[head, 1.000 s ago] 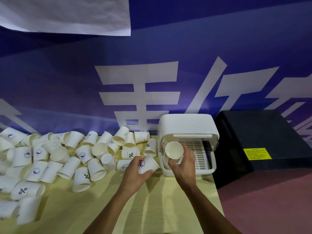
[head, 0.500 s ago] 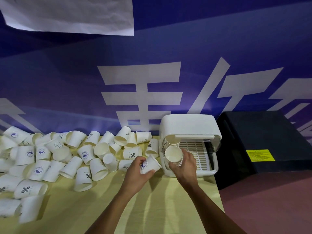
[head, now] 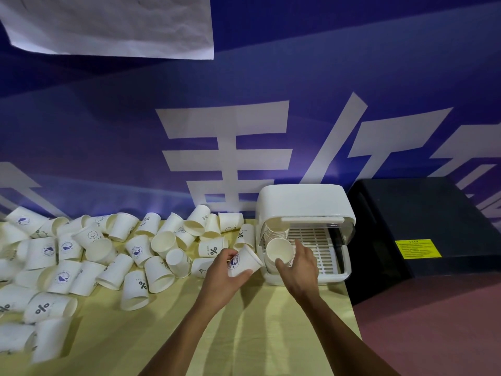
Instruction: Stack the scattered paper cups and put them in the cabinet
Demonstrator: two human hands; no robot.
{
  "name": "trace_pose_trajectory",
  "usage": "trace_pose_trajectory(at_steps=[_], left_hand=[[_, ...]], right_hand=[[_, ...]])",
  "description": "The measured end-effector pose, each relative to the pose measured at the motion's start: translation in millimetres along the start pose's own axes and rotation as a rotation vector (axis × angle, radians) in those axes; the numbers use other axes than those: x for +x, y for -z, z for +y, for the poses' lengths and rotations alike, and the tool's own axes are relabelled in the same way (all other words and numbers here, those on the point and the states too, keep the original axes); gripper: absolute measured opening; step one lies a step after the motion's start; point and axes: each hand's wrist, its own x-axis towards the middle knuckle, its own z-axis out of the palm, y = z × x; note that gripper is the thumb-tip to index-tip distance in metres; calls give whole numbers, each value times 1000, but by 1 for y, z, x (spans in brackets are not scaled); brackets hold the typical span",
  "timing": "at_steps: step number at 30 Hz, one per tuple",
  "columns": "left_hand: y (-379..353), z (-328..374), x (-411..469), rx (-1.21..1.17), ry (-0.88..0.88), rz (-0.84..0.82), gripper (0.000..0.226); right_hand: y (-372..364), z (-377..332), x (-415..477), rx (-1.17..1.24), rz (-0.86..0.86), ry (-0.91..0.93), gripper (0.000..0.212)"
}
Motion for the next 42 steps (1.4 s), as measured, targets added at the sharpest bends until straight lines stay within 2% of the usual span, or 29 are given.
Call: trace_pose_trajectory(at_steps=[3,4,7,14,22,26,30,35,38,42], left_hand=[[4,4,2,-36,17,22,49],[6,6,2,-51,21,34,49],[9,9,3,-97,19,65,49],[9,11,2,-160,1,62,49],[9,12,2,-196,-20,1,41],[8,10,2,-171,-32,-59,46],[3,11,2,-116,-51,-106,54],[1,17,1,-66,-54,-126,54],[2,15,2,-56,-24,-133,54],[1,9,3,-41,7,-123,46]], right_hand=[[5,-12,-9,96,186,147,43],[6,-15,-12,155,176,186,32],[8,-31,-20,386,-43,152,12],[-3,-38,-22,694,-307,33,27],[4,-40,-27,851,-331,-20,19],[6,-36,-27,891,-334,6,30],[8,-37,-27,835,-278,28,33],[11,-36,-25,777,-268,82,65],[11,-31,-20,709,-125,124,58],[17,-24,-17,694,87,67,58]])
